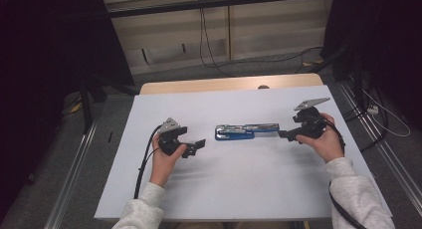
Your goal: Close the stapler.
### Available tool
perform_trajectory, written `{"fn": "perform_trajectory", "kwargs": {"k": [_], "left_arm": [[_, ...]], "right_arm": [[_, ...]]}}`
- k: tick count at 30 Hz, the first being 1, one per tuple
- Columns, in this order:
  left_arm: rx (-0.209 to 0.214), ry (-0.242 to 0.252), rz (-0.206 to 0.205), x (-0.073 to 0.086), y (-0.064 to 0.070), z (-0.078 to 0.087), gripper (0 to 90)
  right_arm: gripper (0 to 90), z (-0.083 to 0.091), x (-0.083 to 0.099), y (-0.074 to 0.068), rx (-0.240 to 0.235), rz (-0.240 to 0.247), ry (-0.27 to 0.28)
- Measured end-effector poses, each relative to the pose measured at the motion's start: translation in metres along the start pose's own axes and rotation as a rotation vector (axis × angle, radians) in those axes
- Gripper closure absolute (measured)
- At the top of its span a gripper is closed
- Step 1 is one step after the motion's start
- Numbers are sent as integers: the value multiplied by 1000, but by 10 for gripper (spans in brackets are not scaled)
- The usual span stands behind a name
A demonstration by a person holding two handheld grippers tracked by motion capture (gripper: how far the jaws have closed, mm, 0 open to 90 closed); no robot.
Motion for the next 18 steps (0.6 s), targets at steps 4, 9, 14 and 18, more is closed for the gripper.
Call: {"fn": "perform_trajectory", "kwargs": {"k": [4,9,14,18], "left_arm": [[-39,-26,23,2,-4,-9,49],[-69,-60,-1,1,-4,-21,232],[-80,-100,-10,4,-5,-31,548],[-64,-114,-9,3,-2,-39,822]], "right_arm": [[156,1,1,0,17,-20,14],[357,-3,4,-2,34,-18,-1],[645,-10,10,-5,65,21,-39],[823,-18,16,-7,76,44,-86]]}}
Point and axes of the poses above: each handheld gripper's, and its own axes: z roughly backward along the jaws, x roughly out of its underside, y roughly to its right, the point moved 4 cm from there along -z, roughly forward along the jaws, and after that the axes turned 5 degrees about y, right-handed, at the moved point
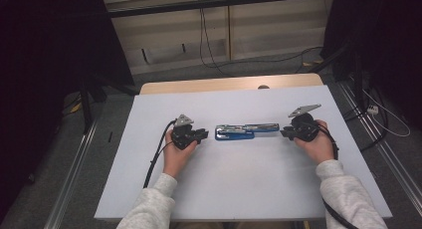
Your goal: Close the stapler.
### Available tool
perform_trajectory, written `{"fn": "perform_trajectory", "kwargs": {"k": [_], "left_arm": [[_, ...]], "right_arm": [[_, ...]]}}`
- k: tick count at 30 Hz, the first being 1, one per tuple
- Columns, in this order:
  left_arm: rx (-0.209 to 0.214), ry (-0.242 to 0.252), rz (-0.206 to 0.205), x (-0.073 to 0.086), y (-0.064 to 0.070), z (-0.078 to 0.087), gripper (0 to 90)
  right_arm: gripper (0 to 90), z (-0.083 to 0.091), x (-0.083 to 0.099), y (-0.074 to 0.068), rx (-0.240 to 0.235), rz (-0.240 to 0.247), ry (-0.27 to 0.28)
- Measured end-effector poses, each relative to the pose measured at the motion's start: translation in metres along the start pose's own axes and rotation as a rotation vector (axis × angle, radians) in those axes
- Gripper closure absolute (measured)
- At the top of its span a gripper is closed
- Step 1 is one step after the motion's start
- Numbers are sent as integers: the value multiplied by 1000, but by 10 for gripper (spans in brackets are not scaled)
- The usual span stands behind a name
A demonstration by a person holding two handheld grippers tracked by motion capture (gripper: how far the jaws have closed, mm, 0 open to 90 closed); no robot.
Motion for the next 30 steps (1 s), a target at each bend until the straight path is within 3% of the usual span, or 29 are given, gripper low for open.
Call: {"fn": "perform_trajectory", "kwargs": {"k": [4,6,10,13,30], "left_arm": [[6,-39,-24,0,5,-10,900],[23,-40,-27,0,6,-15,900],[28,-63,-53,-2,9,-23,900],[20,-66,-50,-2,8,-26,900],[10,-98,-74,-2,8,-32,900]], "right_arm": [[880,-6,3,-1,-2,0,-17],[883,-8,3,-1,-3,-1,-16],[900,-11,4,-2,-8,-4,-13],[900,-11,3,-2,-8,0,-10],[899,-11,-3,-5,-21,4,23]]}}
Point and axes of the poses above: each handheld gripper's, and its own axes: z roughly backward along the jaws, x roughly out of its underside, y roughly to its right, the point moved 4 cm from there along -z, roughly forward along the jaws, and after that the axes turned 5 degrees about y, right-handed, at the moved point
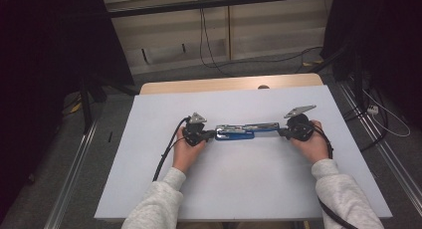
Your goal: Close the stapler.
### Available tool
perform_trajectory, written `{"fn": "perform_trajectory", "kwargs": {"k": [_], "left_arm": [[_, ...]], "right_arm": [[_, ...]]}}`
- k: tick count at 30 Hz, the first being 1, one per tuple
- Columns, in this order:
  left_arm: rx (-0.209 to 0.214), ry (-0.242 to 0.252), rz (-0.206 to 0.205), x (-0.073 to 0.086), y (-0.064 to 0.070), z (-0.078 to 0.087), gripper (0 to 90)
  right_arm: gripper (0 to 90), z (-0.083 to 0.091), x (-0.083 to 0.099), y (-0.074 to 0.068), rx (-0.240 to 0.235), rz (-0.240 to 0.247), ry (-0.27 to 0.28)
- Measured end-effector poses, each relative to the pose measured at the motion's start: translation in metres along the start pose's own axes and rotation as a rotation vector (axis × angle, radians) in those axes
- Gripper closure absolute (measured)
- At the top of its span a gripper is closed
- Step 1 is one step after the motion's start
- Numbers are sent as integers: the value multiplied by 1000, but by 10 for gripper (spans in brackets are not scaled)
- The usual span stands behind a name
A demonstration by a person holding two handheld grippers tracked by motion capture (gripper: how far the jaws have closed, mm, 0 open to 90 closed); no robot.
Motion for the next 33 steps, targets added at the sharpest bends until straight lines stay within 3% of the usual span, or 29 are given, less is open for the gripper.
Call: {"fn": "perform_trajectory", "kwargs": {"k": [13,17,22,26,31,33], "left_arm": [[-6,-1,18,0,-1,0,879],[-27,7,26,0,-3,1,807],[-65,23,69,2,-8,8,605],[-51,50,102,5,-13,23,415],[-33,100,158,7,-14,50,270],[-41,105,154,8,-13,59,247]], "right_arm": [[849,4,-17,-12,-28,0,101],[739,2,-17,-14,-38,-28,116],[597,0,-16,-19,-67,-64,133],[473,-1,-15,-22,-84,-109,136],[353,8,-15,-33,-90,-78,142],[336,11,-15,-35,-91,-71,144]]}}
Point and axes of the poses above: each handheld gripper's, and its own axes: z roughly backward along the jaws, x roughly out of its underside, y roughly to its right, the point moved 4 cm from there along -z, roughly forward along the jaws, and after that the axes turned 5 degrees about y, right-handed, at the moved point
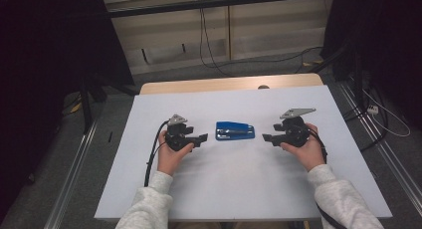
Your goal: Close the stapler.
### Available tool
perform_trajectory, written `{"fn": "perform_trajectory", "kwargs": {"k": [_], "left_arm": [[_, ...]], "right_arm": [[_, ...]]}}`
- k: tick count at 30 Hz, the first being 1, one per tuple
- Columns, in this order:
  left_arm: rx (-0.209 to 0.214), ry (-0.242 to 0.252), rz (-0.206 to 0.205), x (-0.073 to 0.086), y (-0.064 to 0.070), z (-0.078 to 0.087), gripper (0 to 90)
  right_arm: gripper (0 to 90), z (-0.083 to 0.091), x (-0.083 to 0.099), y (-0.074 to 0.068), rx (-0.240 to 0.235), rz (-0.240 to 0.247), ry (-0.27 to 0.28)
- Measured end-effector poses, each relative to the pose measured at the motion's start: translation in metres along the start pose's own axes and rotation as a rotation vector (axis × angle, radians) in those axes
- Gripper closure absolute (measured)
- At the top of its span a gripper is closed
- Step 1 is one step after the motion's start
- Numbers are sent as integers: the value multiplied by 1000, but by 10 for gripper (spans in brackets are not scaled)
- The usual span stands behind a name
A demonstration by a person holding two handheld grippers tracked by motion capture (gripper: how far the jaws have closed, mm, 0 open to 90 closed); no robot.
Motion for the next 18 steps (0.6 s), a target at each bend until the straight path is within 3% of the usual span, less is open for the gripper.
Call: {"fn": "perform_trajectory", "kwargs": {"k": [4,10,18], "left_arm": [[9,40,12,0,5,16,193],[27,63,3,4,9,37,139],[30,67,-7,13,13,53,111]], "right_arm": [[302,11,4,-9,-25,2,8],[268,22,13,-20,-33,33,-8],[228,40,21,-31,-64,13,18]]}}
Point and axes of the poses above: each handheld gripper's, and its own axes: z roughly backward along the jaws, x roughly out of its underside, y roughly to its right, the point moved 4 cm from there along -z, roughly forward along the jaws, and after that the axes turned 5 degrees about y, right-handed, at the moved point
